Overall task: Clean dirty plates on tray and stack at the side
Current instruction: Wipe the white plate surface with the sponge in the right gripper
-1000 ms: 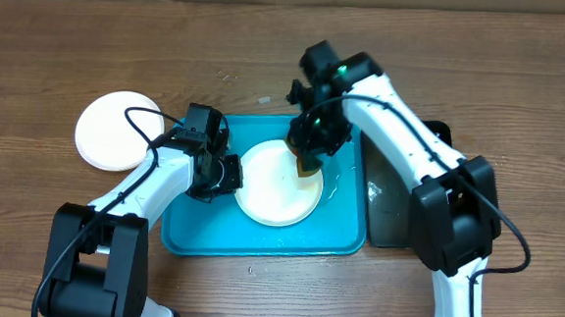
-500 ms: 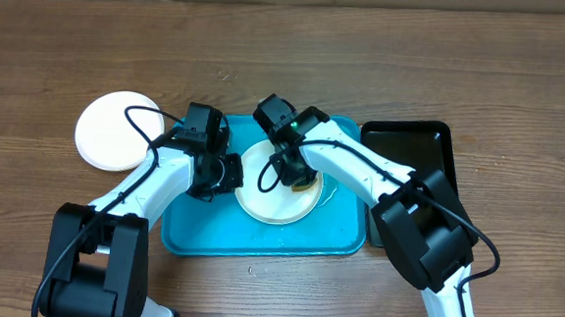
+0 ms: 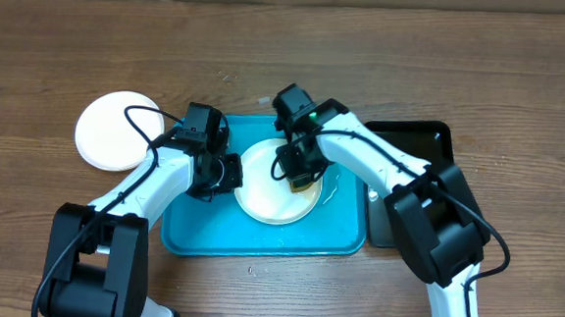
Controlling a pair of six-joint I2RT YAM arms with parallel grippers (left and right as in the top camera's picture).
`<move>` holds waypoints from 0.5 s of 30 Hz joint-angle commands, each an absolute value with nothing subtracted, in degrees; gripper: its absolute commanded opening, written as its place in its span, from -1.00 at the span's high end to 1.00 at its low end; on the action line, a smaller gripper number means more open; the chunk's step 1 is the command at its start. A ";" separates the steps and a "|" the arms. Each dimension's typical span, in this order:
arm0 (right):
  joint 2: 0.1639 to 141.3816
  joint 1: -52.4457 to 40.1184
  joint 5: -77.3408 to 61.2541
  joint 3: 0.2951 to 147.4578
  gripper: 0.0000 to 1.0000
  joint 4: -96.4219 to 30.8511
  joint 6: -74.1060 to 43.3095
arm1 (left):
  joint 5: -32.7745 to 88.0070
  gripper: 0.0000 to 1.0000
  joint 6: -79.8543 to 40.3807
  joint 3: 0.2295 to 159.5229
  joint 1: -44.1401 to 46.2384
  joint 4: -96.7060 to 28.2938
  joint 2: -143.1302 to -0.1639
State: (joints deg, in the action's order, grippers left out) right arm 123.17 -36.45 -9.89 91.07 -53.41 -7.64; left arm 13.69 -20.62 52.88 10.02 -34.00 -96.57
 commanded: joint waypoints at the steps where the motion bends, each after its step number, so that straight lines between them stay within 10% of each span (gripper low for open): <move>1: 122.50 -34.76 -27.68 89.97 0.92 -52.51 -5.54 | 12.97 0.91 -19.27 53.60 9.82 -33.74 -97.30; 15: 120.57 -32.34 -39.97 97.95 0.92 -53.98 -0.60 | 12.97 0.89 -19.27 53.60 9.82 -33.82 -97.30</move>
